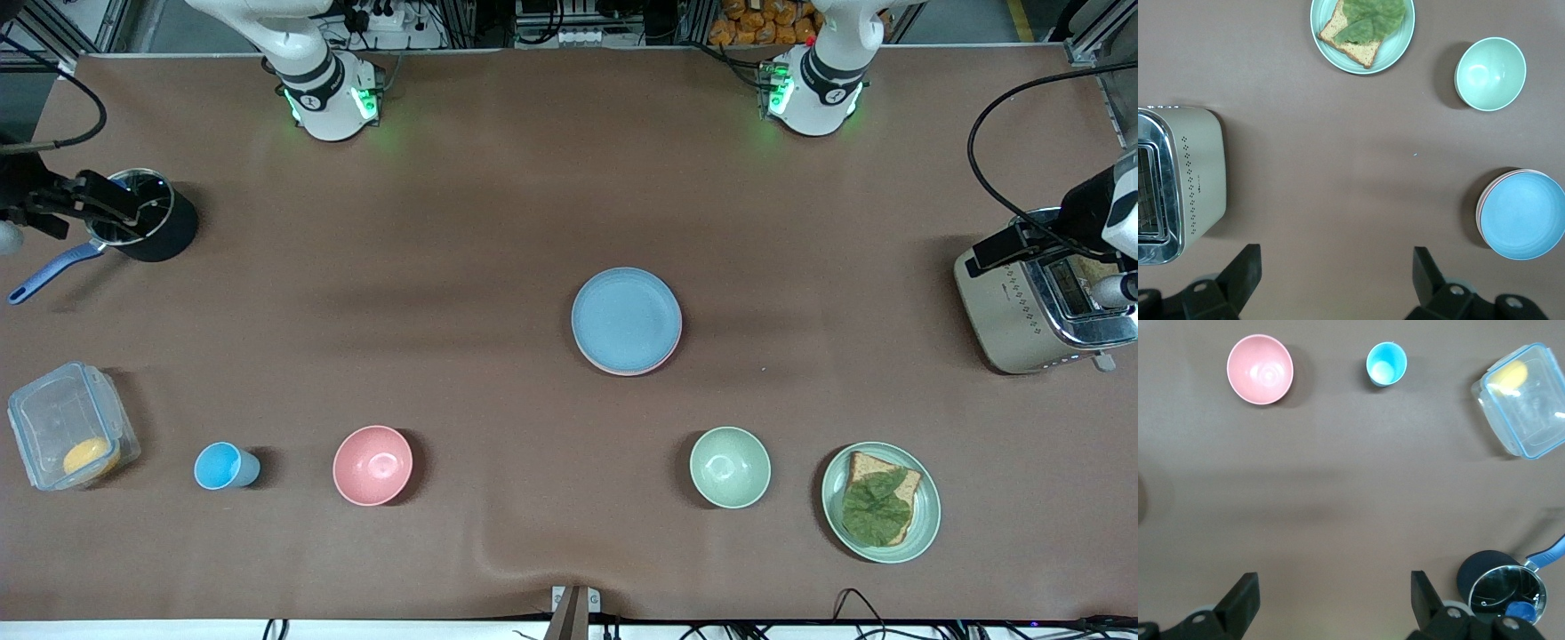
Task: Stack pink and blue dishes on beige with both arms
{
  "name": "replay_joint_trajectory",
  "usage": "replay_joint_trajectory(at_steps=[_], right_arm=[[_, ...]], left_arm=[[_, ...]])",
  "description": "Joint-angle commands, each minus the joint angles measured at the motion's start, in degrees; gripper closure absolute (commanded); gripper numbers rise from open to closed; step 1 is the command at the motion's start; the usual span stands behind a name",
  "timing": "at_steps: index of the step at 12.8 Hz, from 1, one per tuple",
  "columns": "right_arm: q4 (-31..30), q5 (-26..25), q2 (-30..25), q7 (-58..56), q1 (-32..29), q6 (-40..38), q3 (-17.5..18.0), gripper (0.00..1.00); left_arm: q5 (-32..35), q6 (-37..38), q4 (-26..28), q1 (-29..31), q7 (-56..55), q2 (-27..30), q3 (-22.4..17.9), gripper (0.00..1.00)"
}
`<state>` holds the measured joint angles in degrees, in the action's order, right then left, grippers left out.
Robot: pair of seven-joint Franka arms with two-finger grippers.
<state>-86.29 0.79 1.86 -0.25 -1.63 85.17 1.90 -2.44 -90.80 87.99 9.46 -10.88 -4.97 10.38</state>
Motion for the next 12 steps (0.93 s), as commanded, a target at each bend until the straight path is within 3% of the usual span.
replay_joint_trajectory(at_steps=[1,12], right_arm=[[2.09,-1.32,1.65,1.48,1.90,-1.06,-0.05,0.00],[6.23,-1.58,1.48,1.48,0.14,-1.06,-0.84,0.00]], left_arm=[[-1.34,0.62,-0.54,0.39,1.12,-0.04,0.08,0.00],[-0.55,0.71,-1.50,0.12,2.09,-0.48,-0.01,0.00]])
